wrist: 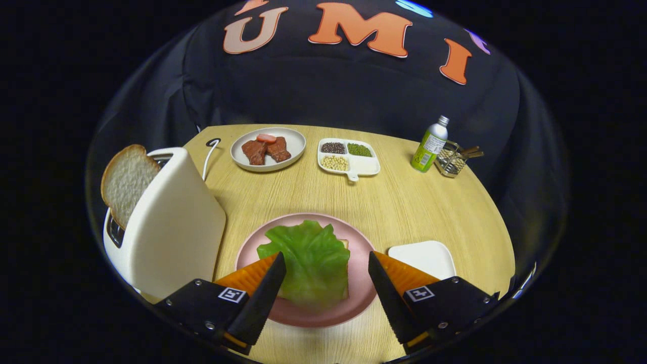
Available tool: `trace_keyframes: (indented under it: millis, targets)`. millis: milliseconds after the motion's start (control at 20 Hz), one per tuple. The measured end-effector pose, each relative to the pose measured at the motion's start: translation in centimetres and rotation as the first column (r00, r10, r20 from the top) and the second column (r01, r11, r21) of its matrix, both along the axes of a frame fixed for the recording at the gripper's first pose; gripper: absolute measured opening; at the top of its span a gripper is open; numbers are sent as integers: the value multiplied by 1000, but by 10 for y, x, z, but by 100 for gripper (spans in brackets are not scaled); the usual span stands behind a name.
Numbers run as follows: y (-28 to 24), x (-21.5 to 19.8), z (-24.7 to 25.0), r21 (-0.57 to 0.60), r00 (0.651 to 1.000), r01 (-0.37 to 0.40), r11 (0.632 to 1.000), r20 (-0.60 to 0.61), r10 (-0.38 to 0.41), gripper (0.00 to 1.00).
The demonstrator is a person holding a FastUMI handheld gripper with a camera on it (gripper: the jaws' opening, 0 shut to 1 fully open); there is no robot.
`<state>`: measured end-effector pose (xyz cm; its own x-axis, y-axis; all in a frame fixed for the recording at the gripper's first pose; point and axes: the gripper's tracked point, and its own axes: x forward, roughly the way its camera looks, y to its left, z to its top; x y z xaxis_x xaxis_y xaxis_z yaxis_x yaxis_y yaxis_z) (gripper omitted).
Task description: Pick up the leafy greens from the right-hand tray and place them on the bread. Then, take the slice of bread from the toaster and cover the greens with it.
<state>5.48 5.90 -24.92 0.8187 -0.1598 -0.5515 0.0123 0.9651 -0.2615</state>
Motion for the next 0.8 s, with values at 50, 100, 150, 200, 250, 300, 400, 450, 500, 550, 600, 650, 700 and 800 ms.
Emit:
trace_keyframes:
  millis: [50, 100, 150, 200, 250, 300, 400, 450, 500, 550, 600, 650, 700, 800]
  targets:
    - [5, 1, 9, 12, 1000, 0, 1000, 16, 0, 99]
    - [10, 0, 17, 17, 1000, -2, 1000, 29, 2, 98]
    - [15, 0, 25, 13, 999, -6, 1000, 41, 5, 99]
    - [20, -1, 33, 5, 999, -11, 1000, 51, 11, 99]
    - [28, -1, 42, 2, 998, -20, 1000, 65, 20, 99]
    - [37, -2, 51, 3, 996, -32, 999, 81, 31, 99]
    - [59, -3, 65, 10, 992, -62, 998, 107, 61, 99]
    - [72, -3, 70, 18, 990, -81, 997, 118, 79, 99]
    - [84, -4, 74, 27, 987, -100, 995, 128, 96, 99]
    - [97, -5, 80, 35, 983, -121, 992, 140, 115, 99]
    - [110, -6, 86, 41, 979, -141, 989, 152, 134, 99]
    - [123, -7, 91, 46, 975, -163, 986, 160, 154, 99]
    - [136, -9, 92, 48, 971, -185, 982, 164, 175, 99]
    - [159, -12, 96, 49, 963, -220, 974, 171, 209, 99]
